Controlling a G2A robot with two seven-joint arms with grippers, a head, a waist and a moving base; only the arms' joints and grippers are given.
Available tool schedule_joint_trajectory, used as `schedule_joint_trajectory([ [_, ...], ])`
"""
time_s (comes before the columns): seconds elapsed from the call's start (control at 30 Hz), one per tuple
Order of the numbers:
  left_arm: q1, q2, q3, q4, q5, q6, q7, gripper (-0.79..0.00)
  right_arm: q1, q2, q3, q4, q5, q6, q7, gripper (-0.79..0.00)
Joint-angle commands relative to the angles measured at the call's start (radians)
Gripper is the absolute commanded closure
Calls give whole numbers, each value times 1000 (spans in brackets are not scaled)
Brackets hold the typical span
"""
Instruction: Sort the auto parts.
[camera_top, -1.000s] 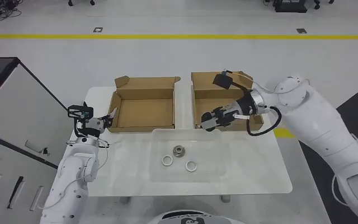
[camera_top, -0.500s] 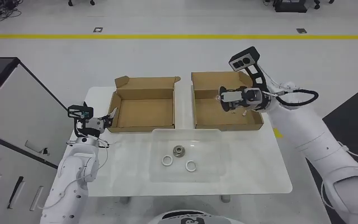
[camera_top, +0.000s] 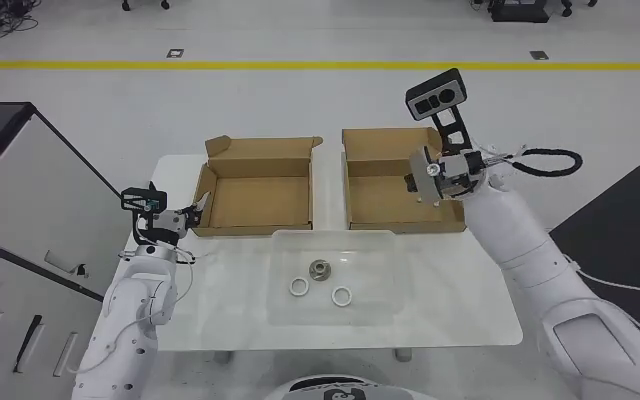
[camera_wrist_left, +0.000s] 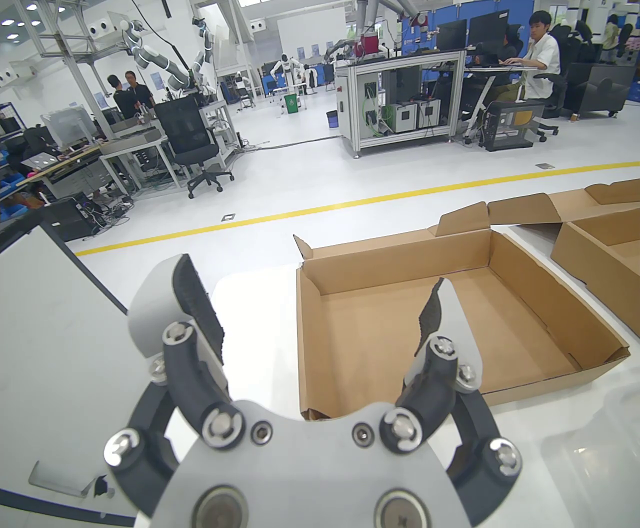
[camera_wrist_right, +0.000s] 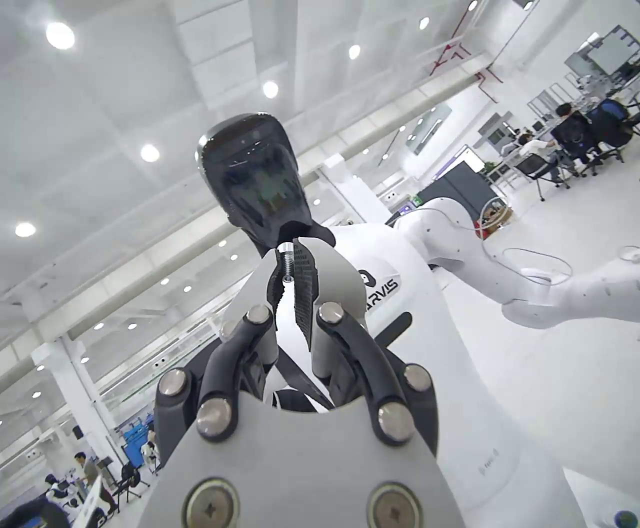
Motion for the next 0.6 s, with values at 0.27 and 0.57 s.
schedule_joint_trajectory([
  [0.27, 0, 0, 0, 0, 0, 0, 0, -785, -5, -24, -9, -3, 36, -1, -1, 0],
  [0.57, 0, 0, 0, 0, 0, 0, 0, -785, -63, -38, 8, -47, 129, 56, -64, 0],
])
